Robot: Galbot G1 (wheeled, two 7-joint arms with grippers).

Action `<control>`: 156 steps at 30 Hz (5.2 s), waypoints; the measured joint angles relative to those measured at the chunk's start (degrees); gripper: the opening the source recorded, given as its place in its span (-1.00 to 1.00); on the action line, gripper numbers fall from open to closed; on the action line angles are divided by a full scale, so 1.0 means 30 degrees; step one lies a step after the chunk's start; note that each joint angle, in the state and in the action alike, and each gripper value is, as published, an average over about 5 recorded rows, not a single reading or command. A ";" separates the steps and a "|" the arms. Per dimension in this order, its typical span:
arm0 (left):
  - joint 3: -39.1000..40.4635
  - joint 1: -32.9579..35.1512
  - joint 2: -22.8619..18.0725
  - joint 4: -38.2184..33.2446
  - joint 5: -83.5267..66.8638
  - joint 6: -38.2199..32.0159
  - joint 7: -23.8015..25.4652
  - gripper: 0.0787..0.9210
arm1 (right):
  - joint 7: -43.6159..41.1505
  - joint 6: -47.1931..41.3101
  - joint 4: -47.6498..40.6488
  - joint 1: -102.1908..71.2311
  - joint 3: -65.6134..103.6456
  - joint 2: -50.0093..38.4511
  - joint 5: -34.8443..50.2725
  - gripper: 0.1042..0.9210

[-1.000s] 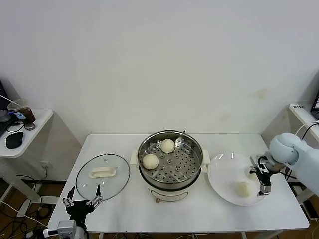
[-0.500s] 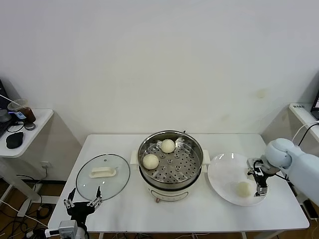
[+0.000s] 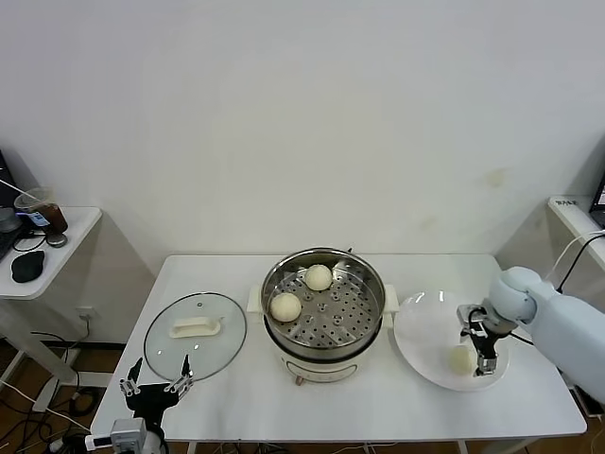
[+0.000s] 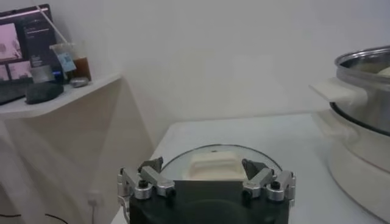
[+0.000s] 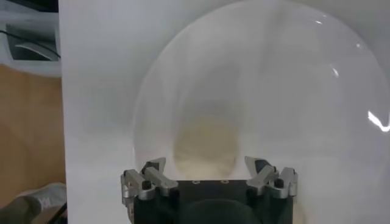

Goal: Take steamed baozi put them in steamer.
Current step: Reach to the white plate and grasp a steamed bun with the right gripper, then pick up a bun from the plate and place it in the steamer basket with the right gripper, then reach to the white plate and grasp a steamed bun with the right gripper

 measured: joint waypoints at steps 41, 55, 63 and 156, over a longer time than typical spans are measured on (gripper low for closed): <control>0.0228 -0.0285 -0.0046 0.0080 0.0081 0.0110 -0.0018 0.77 | 0.0035 -0.0516 -0.0456 0.0198 0.0490 0.0167 0.0567 -0.20; 0.0058 -0.0498 0.0147 -0.0180 0.0430 0.0038 -0.0391 0.77 | -0.0923 -0.0711 -0.0583 0.7735 -0.3741 0.1731 0.4146 -0.20; 0.0170 -0.0379 0.0091 -0.0539 0.0603 -0.0016 -0.0565 0.77 | -0.1086 0.0096 -0.0646 1.2133 -0.6180 0.4220 0.7013 -0.23; -0.0067 -0.0516 -0.0305 -0.0360 -0.0178 0.0292 -0.0241 0.77 | -0.0301 0.2619 -0.0875 0.8494 -0.4089 -0.0508 0.5172 0.76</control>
